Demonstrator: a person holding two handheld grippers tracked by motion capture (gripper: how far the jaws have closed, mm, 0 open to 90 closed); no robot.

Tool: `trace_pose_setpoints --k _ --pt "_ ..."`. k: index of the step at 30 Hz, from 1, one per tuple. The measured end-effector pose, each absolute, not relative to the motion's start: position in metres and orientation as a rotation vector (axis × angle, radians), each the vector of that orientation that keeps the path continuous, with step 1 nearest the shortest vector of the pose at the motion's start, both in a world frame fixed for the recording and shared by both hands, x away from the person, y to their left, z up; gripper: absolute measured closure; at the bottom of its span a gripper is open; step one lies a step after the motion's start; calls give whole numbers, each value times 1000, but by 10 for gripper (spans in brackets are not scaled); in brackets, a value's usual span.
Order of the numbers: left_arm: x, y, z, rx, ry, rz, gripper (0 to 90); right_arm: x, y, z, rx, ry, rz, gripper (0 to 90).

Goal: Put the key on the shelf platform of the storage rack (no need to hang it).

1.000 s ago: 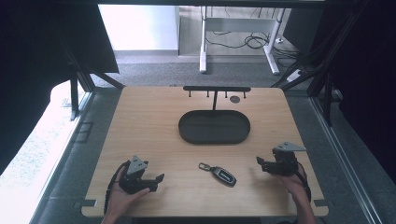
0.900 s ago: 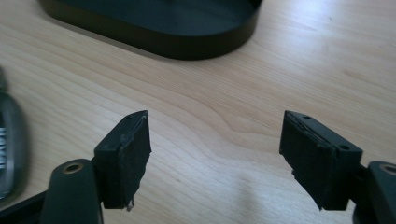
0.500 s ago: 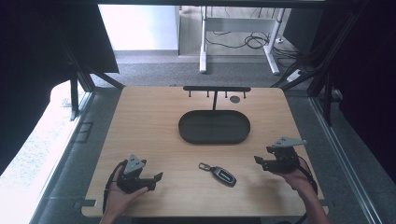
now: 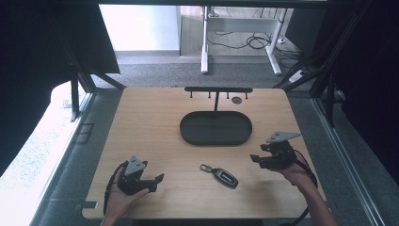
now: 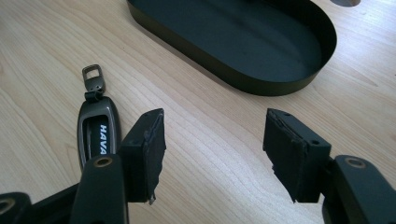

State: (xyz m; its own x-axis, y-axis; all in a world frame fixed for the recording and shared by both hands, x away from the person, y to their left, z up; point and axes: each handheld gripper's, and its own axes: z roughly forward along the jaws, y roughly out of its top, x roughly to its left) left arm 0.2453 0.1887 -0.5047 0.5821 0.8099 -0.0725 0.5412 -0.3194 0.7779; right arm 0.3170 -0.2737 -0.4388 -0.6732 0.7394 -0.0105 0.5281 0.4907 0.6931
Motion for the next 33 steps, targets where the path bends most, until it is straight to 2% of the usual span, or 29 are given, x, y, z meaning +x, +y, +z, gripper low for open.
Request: trace_pose_setpoints --k 23,33 --pt "245 184 -507 2030 1062 419 190 330 -225 -428 937 2614 854 399" --pt "245 184 -507 2033 1062 415 190 330 -202 -437 889 2692 801 396"
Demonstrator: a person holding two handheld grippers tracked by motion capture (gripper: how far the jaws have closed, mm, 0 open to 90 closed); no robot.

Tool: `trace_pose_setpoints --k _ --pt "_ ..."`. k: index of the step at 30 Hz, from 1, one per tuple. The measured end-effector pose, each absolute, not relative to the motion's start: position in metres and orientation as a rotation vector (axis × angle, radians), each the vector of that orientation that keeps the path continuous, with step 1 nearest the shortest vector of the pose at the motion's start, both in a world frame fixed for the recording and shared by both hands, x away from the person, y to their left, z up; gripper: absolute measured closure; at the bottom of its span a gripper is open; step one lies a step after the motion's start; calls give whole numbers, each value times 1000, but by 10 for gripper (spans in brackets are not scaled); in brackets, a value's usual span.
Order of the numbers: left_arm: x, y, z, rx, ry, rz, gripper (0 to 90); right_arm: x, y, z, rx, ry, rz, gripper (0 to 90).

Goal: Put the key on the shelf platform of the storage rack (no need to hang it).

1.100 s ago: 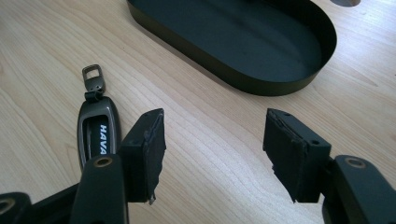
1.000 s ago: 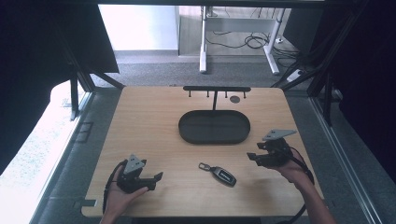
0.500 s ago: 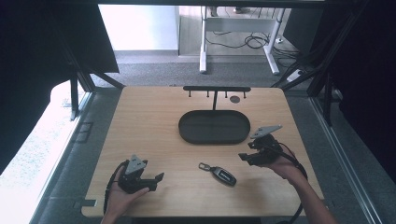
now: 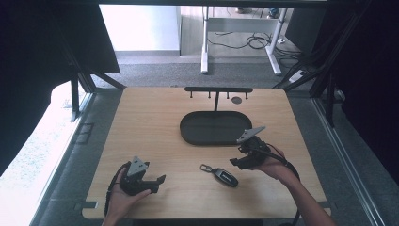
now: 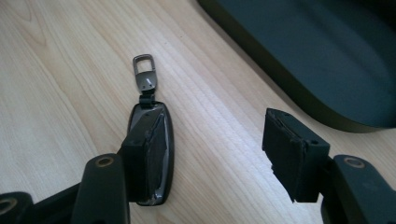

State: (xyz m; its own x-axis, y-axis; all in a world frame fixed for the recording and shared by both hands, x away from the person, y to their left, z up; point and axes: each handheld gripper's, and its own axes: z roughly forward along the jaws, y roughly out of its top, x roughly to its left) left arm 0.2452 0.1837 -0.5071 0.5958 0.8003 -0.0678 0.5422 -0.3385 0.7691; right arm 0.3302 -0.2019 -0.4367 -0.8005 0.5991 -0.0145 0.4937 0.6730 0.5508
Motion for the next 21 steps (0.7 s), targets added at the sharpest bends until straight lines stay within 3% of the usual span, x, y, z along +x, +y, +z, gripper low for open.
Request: trace_pose_setpoints --k 21 --pt "245 183 -507 2035 1055 414 190 323 -165 -460 783 2812 668 390"
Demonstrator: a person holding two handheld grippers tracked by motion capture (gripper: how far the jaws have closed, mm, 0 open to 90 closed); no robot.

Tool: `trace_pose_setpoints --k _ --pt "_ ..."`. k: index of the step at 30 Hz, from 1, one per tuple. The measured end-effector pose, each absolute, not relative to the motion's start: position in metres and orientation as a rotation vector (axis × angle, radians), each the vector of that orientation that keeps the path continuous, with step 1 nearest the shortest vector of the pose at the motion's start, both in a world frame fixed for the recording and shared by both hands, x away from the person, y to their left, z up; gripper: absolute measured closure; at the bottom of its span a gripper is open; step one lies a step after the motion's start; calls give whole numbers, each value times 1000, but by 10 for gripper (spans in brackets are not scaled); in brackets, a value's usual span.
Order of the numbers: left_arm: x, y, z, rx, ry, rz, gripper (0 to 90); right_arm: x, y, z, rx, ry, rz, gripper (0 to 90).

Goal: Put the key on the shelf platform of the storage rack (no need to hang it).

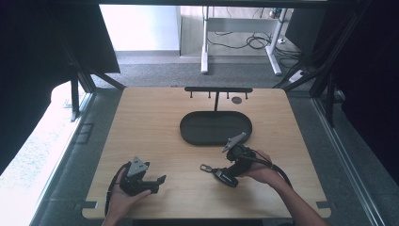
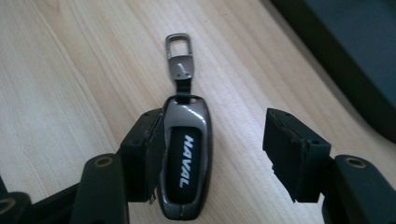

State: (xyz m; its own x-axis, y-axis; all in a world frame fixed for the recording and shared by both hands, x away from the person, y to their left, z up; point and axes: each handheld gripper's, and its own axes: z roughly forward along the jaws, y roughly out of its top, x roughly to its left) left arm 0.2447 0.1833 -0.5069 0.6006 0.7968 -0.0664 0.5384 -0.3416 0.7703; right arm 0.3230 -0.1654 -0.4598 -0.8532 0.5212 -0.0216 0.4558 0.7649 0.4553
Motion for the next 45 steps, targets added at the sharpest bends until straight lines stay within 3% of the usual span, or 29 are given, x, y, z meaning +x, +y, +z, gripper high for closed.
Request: trace_pose_setpoints --k 26,45 --pt "245 181 -509 2051 1044 402 190 322 -147 -499 782 2893 502 393" --pt "245 180 -509 2050 1041 389 190 323 -145 -505 767 2927 459 485"
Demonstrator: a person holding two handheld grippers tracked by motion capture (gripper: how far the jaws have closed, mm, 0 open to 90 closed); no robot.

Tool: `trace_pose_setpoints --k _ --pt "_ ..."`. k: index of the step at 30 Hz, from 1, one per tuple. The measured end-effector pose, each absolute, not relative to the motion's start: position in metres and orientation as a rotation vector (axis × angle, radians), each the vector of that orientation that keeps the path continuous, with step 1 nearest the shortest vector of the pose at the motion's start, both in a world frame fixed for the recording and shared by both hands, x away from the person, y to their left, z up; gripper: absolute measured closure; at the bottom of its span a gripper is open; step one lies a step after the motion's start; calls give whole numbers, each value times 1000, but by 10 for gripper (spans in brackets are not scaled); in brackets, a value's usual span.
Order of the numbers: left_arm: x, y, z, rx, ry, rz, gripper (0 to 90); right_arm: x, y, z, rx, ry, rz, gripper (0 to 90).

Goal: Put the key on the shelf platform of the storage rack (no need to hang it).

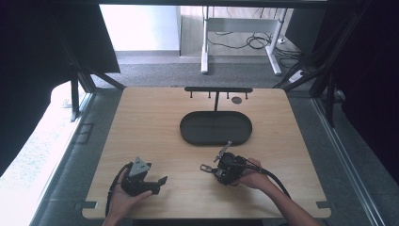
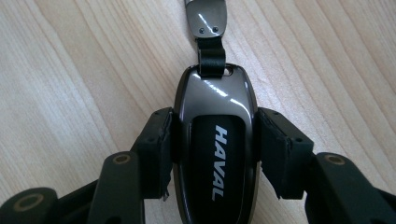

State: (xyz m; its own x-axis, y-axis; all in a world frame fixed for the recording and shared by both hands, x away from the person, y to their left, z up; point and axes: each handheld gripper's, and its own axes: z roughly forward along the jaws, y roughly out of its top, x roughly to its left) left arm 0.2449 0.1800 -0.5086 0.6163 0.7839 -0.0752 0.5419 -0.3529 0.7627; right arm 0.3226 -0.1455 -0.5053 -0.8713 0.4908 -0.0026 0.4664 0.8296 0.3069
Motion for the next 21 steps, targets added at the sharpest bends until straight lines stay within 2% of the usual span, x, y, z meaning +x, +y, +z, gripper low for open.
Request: trace_pose_setpoints --k 21 --pt "246 182 -509 2053 1044 395 191 324 -158 -485 801 2923 550 489"
